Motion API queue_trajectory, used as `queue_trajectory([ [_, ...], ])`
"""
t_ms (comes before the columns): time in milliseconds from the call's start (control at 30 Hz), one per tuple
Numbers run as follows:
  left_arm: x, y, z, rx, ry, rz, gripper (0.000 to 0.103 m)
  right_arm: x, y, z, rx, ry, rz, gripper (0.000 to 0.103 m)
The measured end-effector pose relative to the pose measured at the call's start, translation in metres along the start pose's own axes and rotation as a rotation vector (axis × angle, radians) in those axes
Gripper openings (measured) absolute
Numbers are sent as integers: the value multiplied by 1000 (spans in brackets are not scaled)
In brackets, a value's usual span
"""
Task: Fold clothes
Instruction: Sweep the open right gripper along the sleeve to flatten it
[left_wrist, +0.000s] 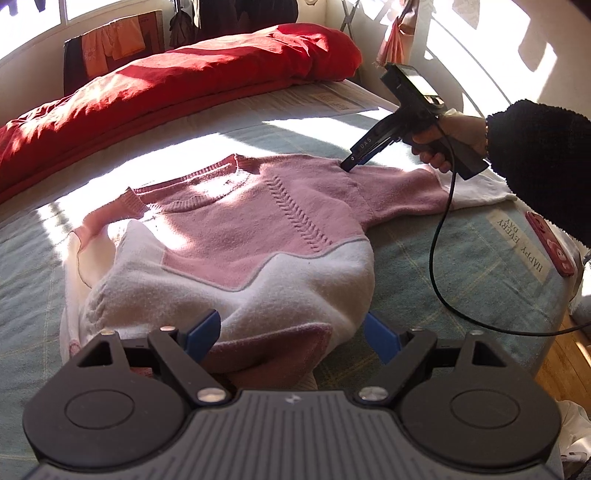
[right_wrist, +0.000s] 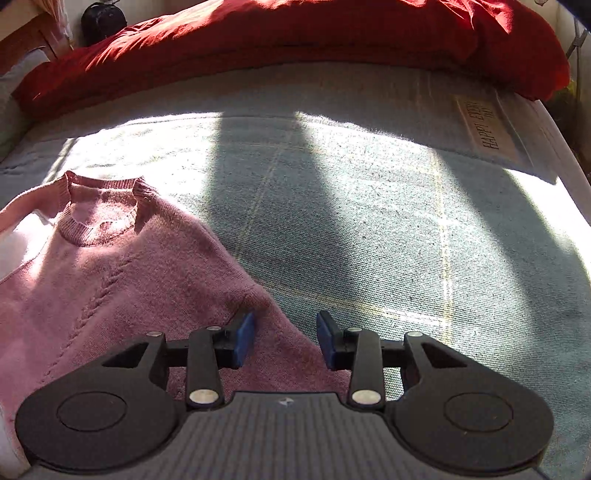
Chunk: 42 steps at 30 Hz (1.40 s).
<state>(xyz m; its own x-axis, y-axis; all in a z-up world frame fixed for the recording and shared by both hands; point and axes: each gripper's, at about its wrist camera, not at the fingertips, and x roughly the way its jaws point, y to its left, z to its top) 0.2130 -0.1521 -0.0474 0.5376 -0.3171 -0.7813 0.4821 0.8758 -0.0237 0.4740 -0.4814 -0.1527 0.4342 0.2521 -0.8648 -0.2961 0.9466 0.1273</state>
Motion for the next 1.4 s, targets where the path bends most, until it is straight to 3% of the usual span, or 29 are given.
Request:
queue_trajectory([
  [133, 5, 3, -1, -7, -2, -7, 85, 5, -6, -8, -3, -19, 43, 50],
  [167, 7, 3, -1, -11, 0, -8, 85, 5, -7, -10, -3, -27, 55, 43],
  [200, 8, 3, -1, -12, 3, -9, 85, 3, -7, -11, -4, -32, 77, 22],
  [233, 10, 3, -2, -13, 7, -10, 85, 2, -3, -11, -21, -38, 72, 12],
  [300, 12, 2, -3, -11, 11, -10, 85, -1, 4, -10, -49, -60, 35, 5],
  [433, 9, 0, -3, -7, 7, -9, 85, -3, 8, -2, -23, -109, -46, 3],
  [467, 8, 0, -2, -8, 5, -9, 85, 0, 4, 2, 14, -76, -31, 5],
  [600, 1, 0, -2, -7, -11, -6, 85, -22, 5, -6, 51, -91, -42, 18],
  [767, -4, -5, -2, -13, -25, -19, 85, -63, -23, -37, 318, -71, -2, 41],
  [900, -7, -15, -5, 2, -22, -40, 85, -67, -45, -75, 466, -42, 84, 44],
  [1100, -11, -24, -7, 25, -4, -22, 85, -74, -87, -119, 615, -90, -17, 44],
  [1267, -11, -26, -7, 21, -1, -19, 85, -106, -130, -161, 767, -123, -179, 44],
  [1333, -11, -28, -7, 19, 0, -24, 85, -116, -135, -170, 811, -138, -184, 45],
  [1400, -11, -33, -6, 33, -3, -29, 85, -118, -126, -169, 806, -145, -114, 54],
])
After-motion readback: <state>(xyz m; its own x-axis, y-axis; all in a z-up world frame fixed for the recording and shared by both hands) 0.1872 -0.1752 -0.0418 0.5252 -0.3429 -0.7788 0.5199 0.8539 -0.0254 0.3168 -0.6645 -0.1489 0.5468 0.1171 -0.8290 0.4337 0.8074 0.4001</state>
